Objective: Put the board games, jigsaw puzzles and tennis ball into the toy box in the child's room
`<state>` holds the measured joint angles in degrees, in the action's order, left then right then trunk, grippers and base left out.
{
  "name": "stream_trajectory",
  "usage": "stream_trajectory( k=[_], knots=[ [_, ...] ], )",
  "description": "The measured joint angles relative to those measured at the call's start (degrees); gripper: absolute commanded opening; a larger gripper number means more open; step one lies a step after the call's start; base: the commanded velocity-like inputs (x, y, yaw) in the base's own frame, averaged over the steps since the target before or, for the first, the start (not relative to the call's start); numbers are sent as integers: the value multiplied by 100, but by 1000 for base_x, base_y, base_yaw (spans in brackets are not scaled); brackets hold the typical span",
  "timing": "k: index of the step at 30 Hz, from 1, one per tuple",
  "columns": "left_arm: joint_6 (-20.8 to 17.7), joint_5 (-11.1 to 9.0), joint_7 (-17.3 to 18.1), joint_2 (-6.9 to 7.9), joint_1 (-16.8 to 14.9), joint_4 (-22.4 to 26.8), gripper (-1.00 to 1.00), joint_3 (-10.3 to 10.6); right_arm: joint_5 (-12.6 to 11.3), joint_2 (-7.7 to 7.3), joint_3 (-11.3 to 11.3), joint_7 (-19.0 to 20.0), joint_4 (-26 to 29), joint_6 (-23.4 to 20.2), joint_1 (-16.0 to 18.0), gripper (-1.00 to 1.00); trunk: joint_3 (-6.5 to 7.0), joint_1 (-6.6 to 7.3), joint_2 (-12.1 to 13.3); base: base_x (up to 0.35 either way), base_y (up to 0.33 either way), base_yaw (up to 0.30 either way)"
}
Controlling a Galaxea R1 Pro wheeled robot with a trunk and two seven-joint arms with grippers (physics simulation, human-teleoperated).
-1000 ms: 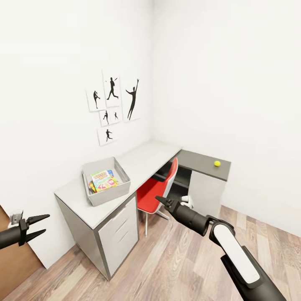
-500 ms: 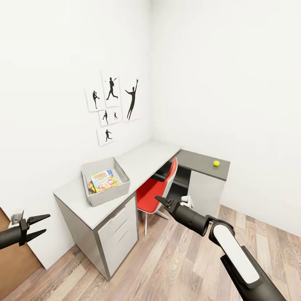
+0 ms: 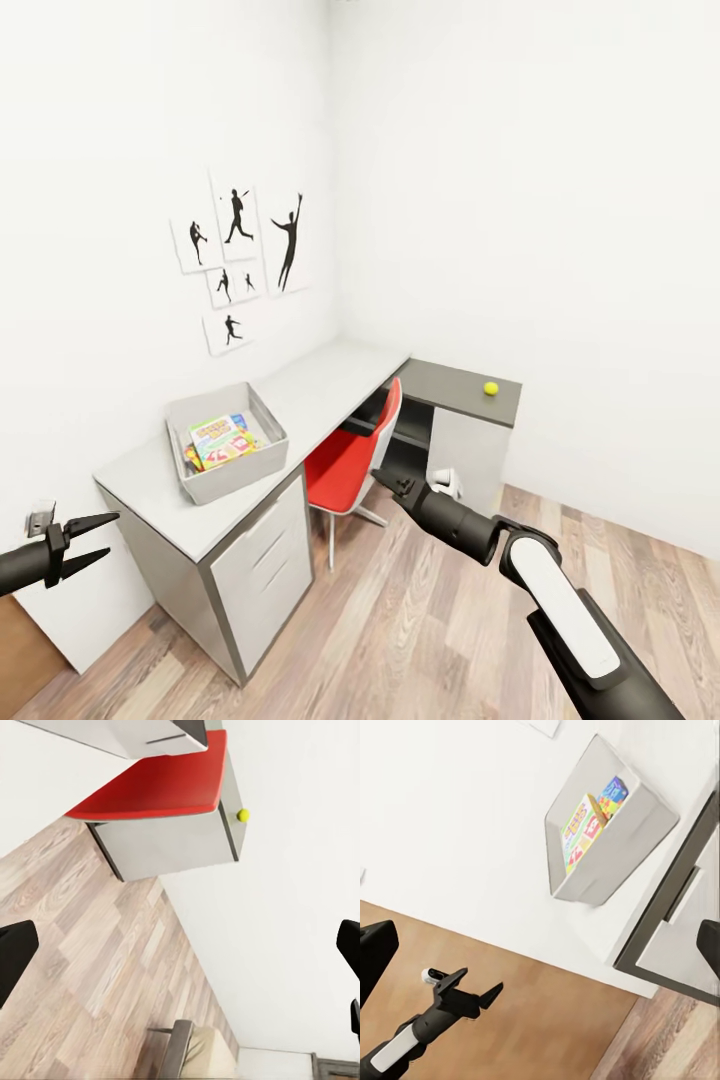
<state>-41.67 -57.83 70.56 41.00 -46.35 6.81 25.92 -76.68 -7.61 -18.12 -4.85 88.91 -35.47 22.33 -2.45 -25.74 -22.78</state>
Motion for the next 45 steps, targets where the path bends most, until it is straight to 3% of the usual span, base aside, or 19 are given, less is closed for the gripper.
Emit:
stream_trajectory(
  k=[16,36,45],
  knots=[
    [7,1,3,1,0,-4,100,-1,6,9,0,0,-10,35,0,100,82,0,0,-77,0,-233],
    [5,2,1,2,2,-3,100,-2,10,9,-45,0,-8,148,1,100,92,0,0,-1,0,-20],
    [6,-1,-6,-15,0,3,100,1,9,11,-44,0,-9,144,1,100,124,0,-1,0,0,-181]
  ],
)
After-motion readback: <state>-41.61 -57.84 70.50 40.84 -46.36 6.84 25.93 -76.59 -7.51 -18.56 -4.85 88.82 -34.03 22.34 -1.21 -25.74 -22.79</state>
